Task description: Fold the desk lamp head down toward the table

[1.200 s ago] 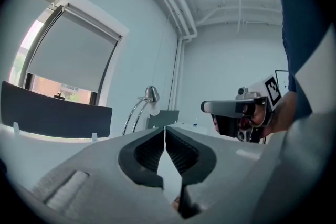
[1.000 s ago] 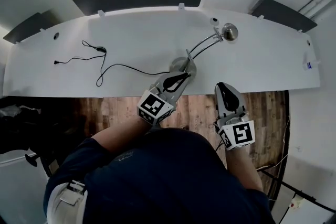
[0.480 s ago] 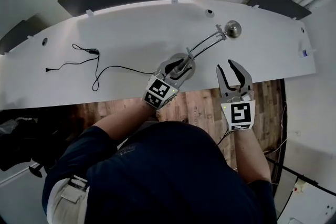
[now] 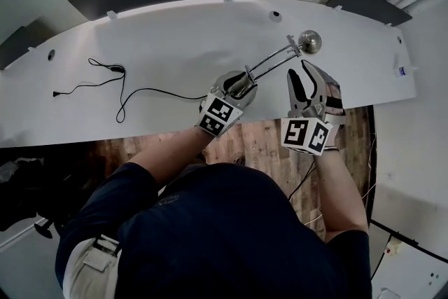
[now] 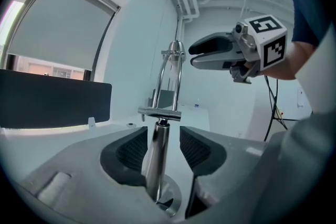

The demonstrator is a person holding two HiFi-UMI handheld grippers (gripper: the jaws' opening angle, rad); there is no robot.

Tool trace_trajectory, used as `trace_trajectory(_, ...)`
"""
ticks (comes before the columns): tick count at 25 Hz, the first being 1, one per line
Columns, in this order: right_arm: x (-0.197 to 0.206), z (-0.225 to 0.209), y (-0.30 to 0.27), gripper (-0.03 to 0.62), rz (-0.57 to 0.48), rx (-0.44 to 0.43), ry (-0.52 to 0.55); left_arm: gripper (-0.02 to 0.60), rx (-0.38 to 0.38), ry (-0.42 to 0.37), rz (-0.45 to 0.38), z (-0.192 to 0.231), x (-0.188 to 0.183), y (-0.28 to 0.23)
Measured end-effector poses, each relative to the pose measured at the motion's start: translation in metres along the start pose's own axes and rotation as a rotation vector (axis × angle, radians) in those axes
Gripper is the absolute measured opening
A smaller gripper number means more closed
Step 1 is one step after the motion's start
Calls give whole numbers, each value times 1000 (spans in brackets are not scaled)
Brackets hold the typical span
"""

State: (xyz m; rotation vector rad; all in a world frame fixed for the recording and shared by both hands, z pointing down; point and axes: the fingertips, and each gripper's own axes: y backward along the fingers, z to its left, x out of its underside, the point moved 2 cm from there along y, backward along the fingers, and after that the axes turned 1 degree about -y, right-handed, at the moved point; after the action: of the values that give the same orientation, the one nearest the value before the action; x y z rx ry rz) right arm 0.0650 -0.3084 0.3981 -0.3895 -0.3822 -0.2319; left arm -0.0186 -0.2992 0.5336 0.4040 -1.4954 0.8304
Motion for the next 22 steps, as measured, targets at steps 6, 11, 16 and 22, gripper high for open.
trace_trajectory(6,-11,-6,-15,160,-7,38,185,176,0,-4,10,2,1,-7)
trace_trajectory(11,-9,0,-19,144,-2,74,452,175,-5,-63,18,0,1,-17)
trace_trajectory(16,-5,-4,-24,143,7,79,514,124,-24,-77,12,7,4,-23)
trace_trajectory(22,-7,-6,-34,124,-7,86,538,123,-14,-61,1,5,0,-21)
